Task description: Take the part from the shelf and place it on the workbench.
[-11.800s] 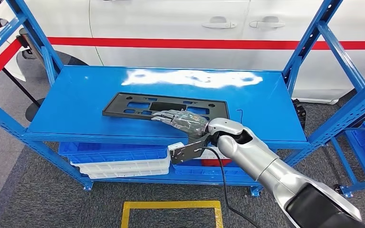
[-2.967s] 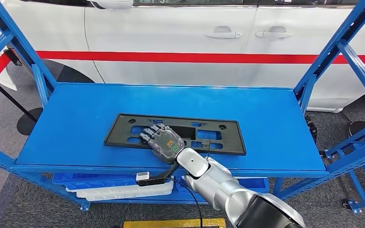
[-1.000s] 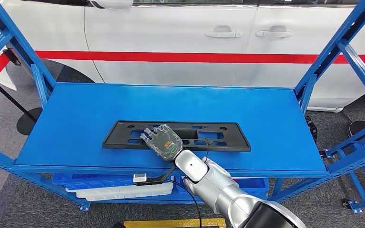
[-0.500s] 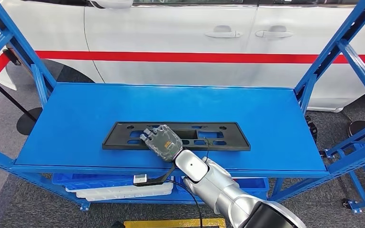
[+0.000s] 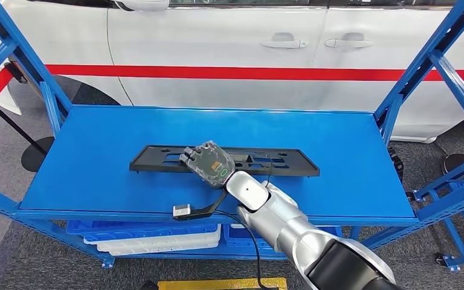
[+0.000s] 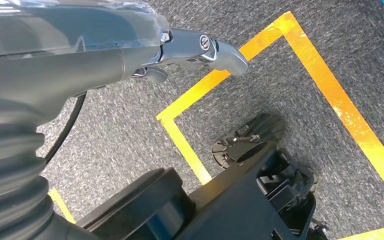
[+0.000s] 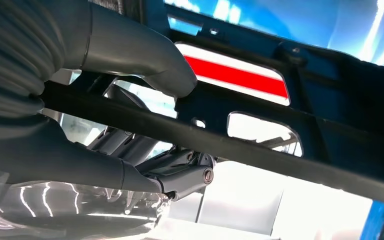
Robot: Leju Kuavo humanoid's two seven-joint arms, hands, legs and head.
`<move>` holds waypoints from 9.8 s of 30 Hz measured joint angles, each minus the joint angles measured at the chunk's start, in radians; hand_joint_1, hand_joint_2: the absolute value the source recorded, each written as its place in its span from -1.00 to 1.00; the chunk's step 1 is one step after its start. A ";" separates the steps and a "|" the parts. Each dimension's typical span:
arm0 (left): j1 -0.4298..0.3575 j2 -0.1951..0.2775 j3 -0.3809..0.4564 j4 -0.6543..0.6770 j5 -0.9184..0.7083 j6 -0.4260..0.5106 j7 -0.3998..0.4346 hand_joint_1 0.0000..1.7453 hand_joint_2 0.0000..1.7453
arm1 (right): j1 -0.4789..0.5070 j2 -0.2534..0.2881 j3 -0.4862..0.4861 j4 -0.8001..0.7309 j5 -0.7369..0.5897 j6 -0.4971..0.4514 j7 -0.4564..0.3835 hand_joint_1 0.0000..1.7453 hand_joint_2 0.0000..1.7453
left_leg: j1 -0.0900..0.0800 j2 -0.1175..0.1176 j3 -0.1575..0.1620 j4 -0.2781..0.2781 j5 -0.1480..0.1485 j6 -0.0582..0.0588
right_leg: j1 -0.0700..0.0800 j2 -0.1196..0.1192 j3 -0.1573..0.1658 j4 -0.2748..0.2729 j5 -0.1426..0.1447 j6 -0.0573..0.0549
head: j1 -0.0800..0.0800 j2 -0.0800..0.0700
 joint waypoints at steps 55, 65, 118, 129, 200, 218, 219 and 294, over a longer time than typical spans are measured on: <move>0.012 0.003 -0.026 0.000 -0.016 -0.011 0.020 -1.00 1.00 | -0.039 -0.258 0.268 -0.374 -0.191 0.218 0.046 1.00 1.00 | -0.002 0.006 -0.005 -0.005 0.012 0.031 | -0.011 -0.008 -0.114 0.288 -0.154 0.023 | 0.000 0.000; 0.016 0.001 -0.029 0.000 -0.016 -0.012 0.019 -1.00 1.00 | -0.052 -0.263 0.288 -0.377 -0.196 0.219 0.045 1.00 1.00 | -0.002 0.003 -0.035 0.022 0.011 -0.018 | -0.004 -0.012 0.009 0.019 -0.016 -0.022 | 0.000 0.000; 0.008 0.003 -0.045 0.000 -0.013 -0.031 0.001 -1.00 1.00 | -0.020 -0.297 0.325 -0.411 -0.187 0.229 0.077 1.00 1.00 | -0.010 0.008 -0.018 0.006 0.004 0.034 | -0.001 -0.019 -0.148 0.305 -0.053 0.019 | 0.000 0.000; 0.009 0.000 -0.064 0.000 -0.019 -0.021 -0.016 -1.00 1.00 | -0.005 -0.300 0.313 -0.426 -0.172 0.218 0.084 1.00 1.00 | -0.008 0.011 -0.104 0.137 -0.052 -0.017 | 0.010 -0.029 0.054 -0.015 -0.025 -0.046 | 0.000 0.000; 0.035 -0.010 -0.063 -0.001 0.046 -0.003 -0.019 -1.00 1.00 | 0.641 -0.190 -0.224 -0.506 -0.792 0.299 -0.272 1.00 1.00 | 0.012 0.078 0.016 0.009 -0.017 -0.019 | -0.020 -0.065 -0.001 0.037 -0.019 0.027 | 0.000 0.000; 0.032 -0.009 -0.065 -0.001 0.055 -0.008 -0.020 -1.00 1.00 | 0.668 -0.191 -0.249 -0.585 -0.738 0.319 -0.255 1.00 1.00 | 0.002 -0.040 0.042 0.015 -0.049 0.003 | 0.001 0.112 -0.029 0.034 0.006 -0.013 | 0.000 0.000; 0.031 -0.010 -0.065 -0.001 0.056 -0.008 -0.021 -1.00 1.00 | 0.666 -0.194 -0.249 -0.585 -0.729 0.325 -0.251 1.00 1.00 | 0.004 -0.030 0.045 0.008 -0.045 0.008 | 0.001 0.101 -0.033 0.039 0.002 -0.007 | 0.000 0.000; 0.070 0.009 -0.067 -0.001 0.109 -0.001 -0.035 -1.00 1.00 | -0.234 -0.845 0.159 -0.819 -1.099 0.737 0.064 1.00 1.00 | -0.022 0.115 0.053 0.005 -0.053 0.015 | 0.015 -0.063 -0.058 0.025 0.037 -0.010 | 0.000 0.000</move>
